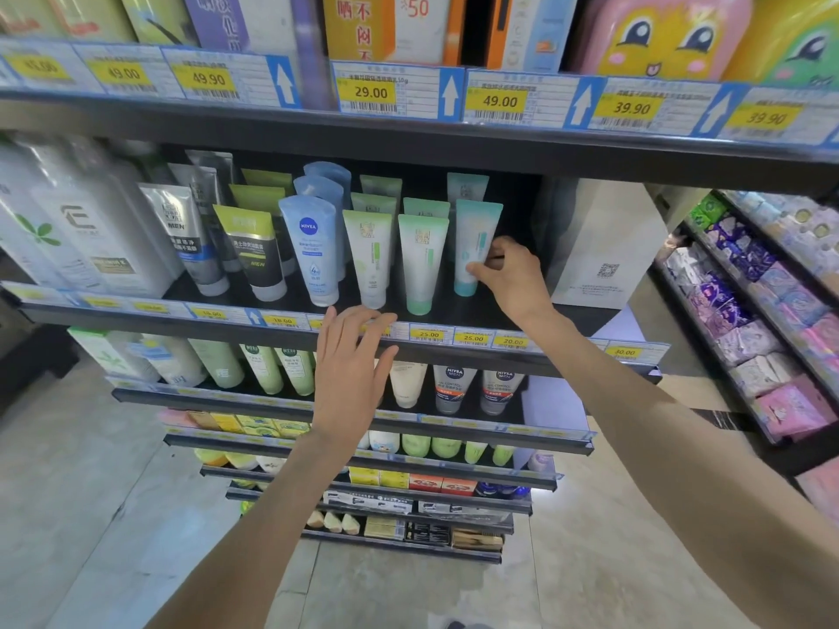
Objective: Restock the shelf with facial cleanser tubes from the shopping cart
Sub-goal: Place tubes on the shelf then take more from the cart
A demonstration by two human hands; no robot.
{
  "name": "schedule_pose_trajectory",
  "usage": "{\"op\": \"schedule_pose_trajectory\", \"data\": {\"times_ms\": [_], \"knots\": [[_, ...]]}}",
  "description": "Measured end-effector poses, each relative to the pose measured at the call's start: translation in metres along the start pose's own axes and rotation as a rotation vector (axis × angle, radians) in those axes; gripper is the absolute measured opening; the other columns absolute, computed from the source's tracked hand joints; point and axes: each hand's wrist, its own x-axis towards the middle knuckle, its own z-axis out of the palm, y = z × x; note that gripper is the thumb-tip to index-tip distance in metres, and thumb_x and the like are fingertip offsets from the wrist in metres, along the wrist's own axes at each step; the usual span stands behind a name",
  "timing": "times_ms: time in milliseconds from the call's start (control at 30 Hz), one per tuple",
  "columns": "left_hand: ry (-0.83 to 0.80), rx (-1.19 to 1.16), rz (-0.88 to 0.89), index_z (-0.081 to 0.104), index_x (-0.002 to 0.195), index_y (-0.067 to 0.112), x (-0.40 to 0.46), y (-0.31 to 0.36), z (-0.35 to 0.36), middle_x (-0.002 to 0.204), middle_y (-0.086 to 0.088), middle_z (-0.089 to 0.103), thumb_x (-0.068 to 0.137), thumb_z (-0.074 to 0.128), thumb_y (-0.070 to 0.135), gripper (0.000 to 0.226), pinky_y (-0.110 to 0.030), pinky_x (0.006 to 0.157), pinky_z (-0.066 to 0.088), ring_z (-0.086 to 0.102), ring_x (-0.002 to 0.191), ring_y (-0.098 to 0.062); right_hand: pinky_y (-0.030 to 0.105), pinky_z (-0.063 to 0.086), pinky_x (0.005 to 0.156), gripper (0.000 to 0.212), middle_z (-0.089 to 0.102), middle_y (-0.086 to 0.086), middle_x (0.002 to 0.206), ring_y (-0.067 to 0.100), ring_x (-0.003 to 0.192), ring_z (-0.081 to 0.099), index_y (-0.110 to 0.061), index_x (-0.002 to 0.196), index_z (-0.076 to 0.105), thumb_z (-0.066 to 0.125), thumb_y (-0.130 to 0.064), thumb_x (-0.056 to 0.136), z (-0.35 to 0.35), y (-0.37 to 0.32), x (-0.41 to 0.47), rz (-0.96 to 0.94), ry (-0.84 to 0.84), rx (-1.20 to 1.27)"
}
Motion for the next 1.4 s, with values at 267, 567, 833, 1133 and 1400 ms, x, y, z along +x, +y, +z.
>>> {"op": "schedule_pose_trajectory", "data": {"times_ms": [267, 567, 833, 1133, 1400], "knots": [[-0.003, 0.017, -0.005, 0.060, 0.134, 0.015, 0.000, 0.001, -0.001, 0.131, -0.006, 0.057, 0.097, 0.067, 0.018, 0.037, -0.052, 0.124, 0.024, 0.052, 0.131, -0.028, 0.035, 0.055, 0.096, 0.032, 0.067, 0.009, 0.128, 0.022, 0.117, 0.064, -0.007, 0.121, 0.061, 0.073, -0.018, 0.093, 0.016, 0.005, 0.024, -0.055, 0.033, -0.058], [0.007, 0.025, -0.020, 0.060, 0.133, 0.015, -0.001, 0.003, 0.002, 0.131, -0.005, 0.056, 0.097, 0.068, 0.017, 0.036, -0.052, 0.123, 0.025, 0.051, 0.132, -0.027, 0.032, 0.055, 0.095, 0.033, 0.067, 0.010, 0.128, 0.022, 0.119, 0.064, -0.006, 0.122, 0.061, 0.072, -0.019, 0.094, 0.022, 0.010, 0.034, -0.065, 0.042, -0.047], [-0.017, 0.040, -0.038, 0.060, 0.134, 0.016, -0.001, 0.005, 0.000, 0.133, -0.005, 0.056, 0.097, 0.068, 0.016, 0.038, -0.052, 0.123, 0.025, 0.050, 0.133, -0.027, 0.035, 0.055, 0.096, 0.032, 0.067, 0.011, 0.129, 0.024, 0.119, 0.064, -0.005, 0.122, 0.062, 0.071, -0.018, 0.095, 0.024, 0.010, 0.038, -0.057, 0.035, -0.053], [-0.129, 0.036, -0.027, 0.046, 0.150, 0.017, -0.004, 0.004, -0.011, 0.150, -0.006, 0.047, 0.100, 0.065, 0.025, 0.054, -0.051, 0.126, 0.019, 0.032, 0.150, -0.027, 0.039, 0.052, 0.102, 0.063, 0.061, 0.012, 0.136, 0.024, 0.118, 0.063, -0.006, 0.142, 0.055, 0.077, -0.035, 0.090, 0.012, 0.013, 0.027, 0.048, 0.003, -0.069], [-0.163, 0.028, -0.013, 0.031, 0.159, 0.020, -0.016, 0.025, -0.007, 0.166, -0.006, 0.027, 0.105, 0.053, 0.035, 0.060, -0.053, 0.126, 0.014, 0.016, 0.157, -0.025, 0.038, 0.047, 0.108, 0.081, 0.054, 0.005, 0.147, 0.021, 0.131, 0.053, -0.021, 0.157, 0.033, 0.072, -0.047, 0.091, -0.037, 0.011, -0.046, 0.021, -0.046, -0.249]]}}
